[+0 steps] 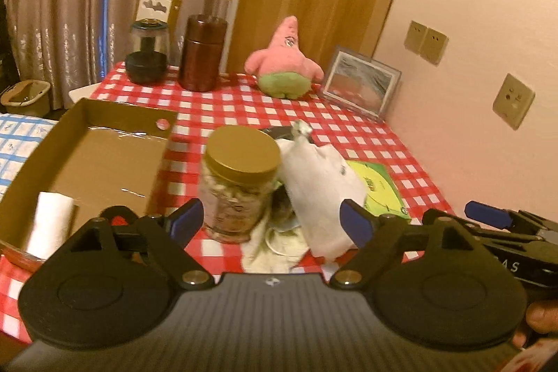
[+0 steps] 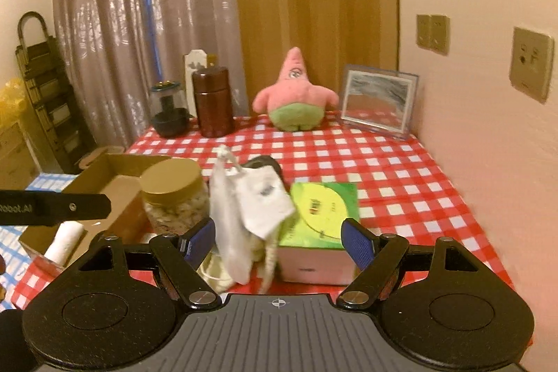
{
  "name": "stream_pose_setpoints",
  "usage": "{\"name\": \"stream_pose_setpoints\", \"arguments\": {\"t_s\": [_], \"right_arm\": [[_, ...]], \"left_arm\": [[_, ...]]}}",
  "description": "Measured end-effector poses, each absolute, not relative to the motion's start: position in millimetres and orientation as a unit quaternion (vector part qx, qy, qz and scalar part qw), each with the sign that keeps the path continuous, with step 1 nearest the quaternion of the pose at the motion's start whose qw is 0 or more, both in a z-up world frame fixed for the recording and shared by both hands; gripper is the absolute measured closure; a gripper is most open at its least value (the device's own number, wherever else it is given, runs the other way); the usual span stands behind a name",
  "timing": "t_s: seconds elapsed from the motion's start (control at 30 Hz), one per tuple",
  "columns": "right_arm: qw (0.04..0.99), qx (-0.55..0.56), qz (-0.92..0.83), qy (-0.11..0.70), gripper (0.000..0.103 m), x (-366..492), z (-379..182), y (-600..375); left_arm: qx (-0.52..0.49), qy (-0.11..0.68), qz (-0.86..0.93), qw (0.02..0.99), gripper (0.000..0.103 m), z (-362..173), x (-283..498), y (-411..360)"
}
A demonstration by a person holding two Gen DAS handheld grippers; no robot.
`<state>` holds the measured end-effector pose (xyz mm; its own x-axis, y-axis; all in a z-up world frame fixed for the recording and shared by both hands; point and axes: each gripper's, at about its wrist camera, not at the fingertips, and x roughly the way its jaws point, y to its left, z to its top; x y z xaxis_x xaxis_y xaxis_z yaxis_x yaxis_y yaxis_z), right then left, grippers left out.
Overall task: Organize soft objects
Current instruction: 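Move both open tools back toward the white bags beside the nut jar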
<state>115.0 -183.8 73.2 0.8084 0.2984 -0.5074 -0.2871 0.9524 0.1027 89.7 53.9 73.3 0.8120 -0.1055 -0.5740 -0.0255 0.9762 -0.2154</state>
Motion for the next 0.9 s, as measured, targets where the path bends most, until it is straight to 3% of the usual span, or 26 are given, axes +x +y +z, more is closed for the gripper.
{"name": "stream_pose_setpoints", "arguments": {"t_s": [0.9], "right_arm": [[0.951,-0.013,0.121,0.283,0.024,165,45,-214]], "left_arm": [[-0.091,0.332,-0.077,0.936,0.025,21,158,-1]]}}
